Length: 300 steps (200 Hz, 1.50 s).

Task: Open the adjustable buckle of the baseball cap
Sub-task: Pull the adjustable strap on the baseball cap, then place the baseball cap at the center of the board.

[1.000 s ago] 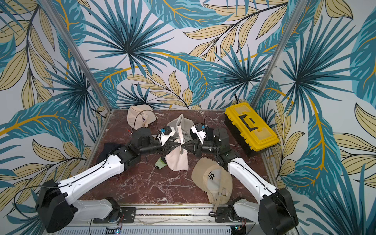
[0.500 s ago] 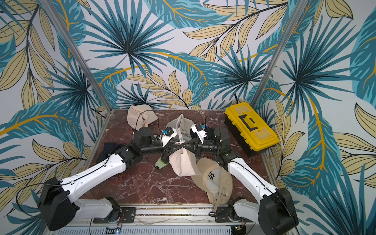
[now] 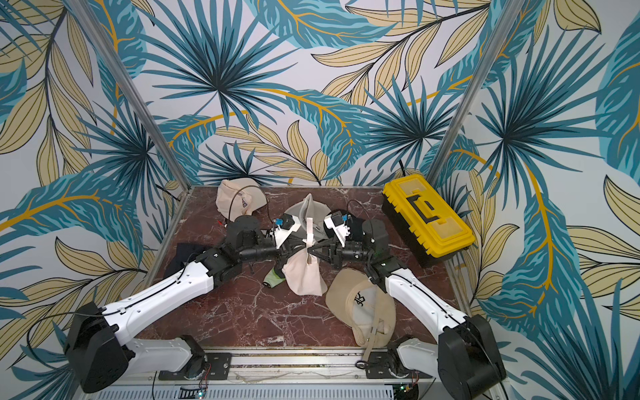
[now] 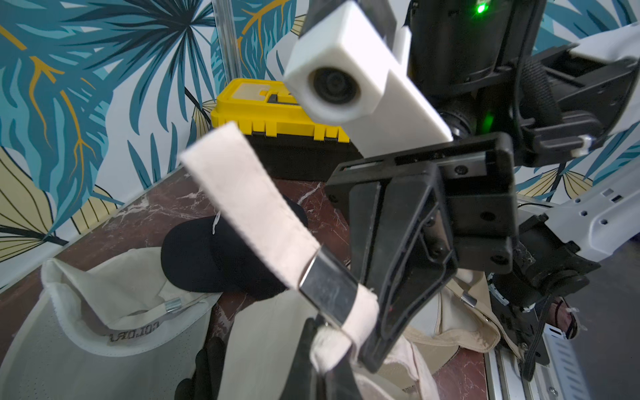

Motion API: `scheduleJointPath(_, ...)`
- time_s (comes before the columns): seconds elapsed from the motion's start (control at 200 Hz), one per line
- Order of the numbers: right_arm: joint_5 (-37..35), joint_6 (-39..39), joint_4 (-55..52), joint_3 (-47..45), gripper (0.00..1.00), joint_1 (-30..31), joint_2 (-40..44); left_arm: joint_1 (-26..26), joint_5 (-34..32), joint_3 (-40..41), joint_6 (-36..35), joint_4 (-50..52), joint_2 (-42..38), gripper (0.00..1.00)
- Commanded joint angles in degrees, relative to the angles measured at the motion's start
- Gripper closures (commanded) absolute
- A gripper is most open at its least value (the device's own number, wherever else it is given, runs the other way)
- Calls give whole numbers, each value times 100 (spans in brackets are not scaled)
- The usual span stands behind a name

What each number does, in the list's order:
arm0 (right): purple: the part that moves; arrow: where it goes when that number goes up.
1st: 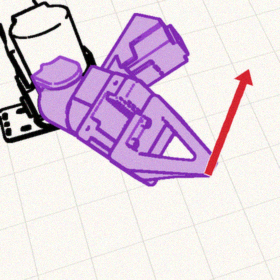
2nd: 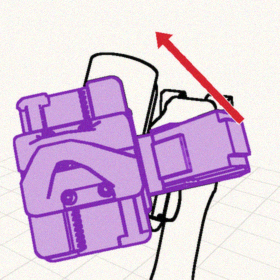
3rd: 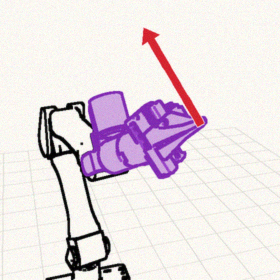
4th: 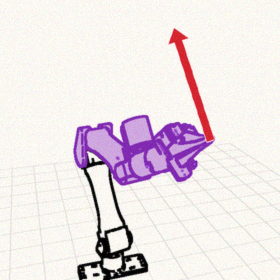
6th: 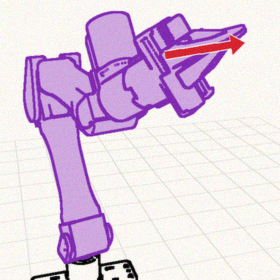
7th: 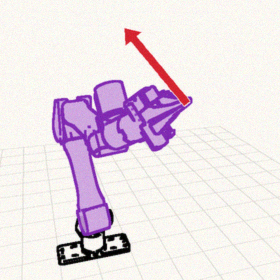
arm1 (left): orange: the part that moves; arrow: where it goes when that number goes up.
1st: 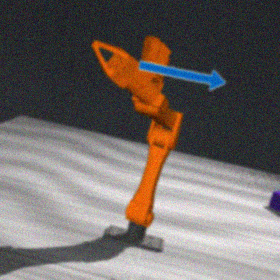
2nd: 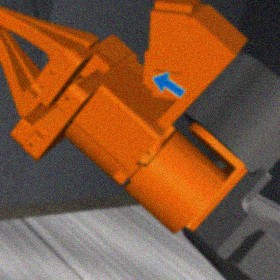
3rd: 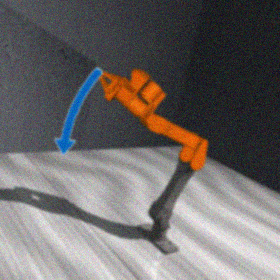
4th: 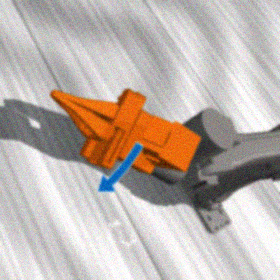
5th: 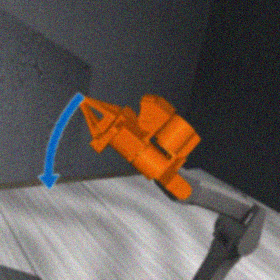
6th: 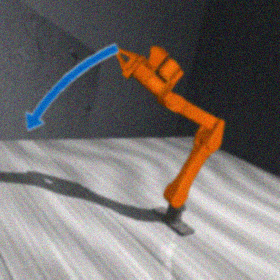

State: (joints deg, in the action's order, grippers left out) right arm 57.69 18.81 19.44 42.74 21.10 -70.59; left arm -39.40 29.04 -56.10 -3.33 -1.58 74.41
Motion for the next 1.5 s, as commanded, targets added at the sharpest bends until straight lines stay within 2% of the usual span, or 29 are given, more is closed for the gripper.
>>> scheduleJointPath(0.0, -133, 155, -64, -87, 100, 43, -219, -23, 140, 101, 169, -687, -266, 100)
scheduleJointPath(0.24, -180, 165, -101, -173, 100, 109, -386, -18, -354, 260, 381, -988, -470, 100)
scheduleJointPath(0.38, -338, -218, -732, -169, 100, 122, -352, 50, -817, 192, 459, -993, -489, 100)
scheduleJointPath(0.531, -565, -707, -1571, -57, 100, 122, -350, 371, -1065, 61, 778, -993, -496, 100)
scheduleJointPath(0.676, -631, -616, -1313, -155, 100, 122, -232, 503, -1203, 2, 756, -993, -544, 100)
scheduleJointPath(0.721, -789, -561, -1155, -201, 87, 122, -100, 503, -1244, 0, 702, -980, -588, 100)
scheduleJointPath(0.766, -998, -546, -1033, -251, 65, 122, 76, 503, -1316, 48, 623, -984, -663, 100)
scheduleJointPath(0.796, -1186, -550, -968, -295, 57, 120, 209, 504, -1416, 74, 568, -984, -737, 100)
scheduleJointPath(0.936, -2088, -729, -1112, -389, 45, 121, 795, 579, -2399, 153, 592, -984, -1154, 100)
scheduleJointPath(1.026, -2538, -852, -1473, -354, 42, 113, 1017, 650, -3029, 67, 620, -931, -1357, 100)
scheduleJointPath(1.171, -3352, -869, -2111, -239, 40, 113, 1101, 661, -4128, 133, 53, -887, -1666, 100)
scheduleJointPath(1.337, -4017, -961, -2485, -215, 40, 109, 1184, 742, -5500, 291, -1095, -894, -1737, 100)
scheduleJointPath(1.412, -4097, -1049, -2541, -205, 40, 107, 1222, 898, -5816, 351, -1530, -896, -1738, 100)
scheduleJointPath(1.497, -4181, -1126, -2545, -239, 40, 113, 1215, 1092, -5795, 448, -2163, -896, -1827, 100)
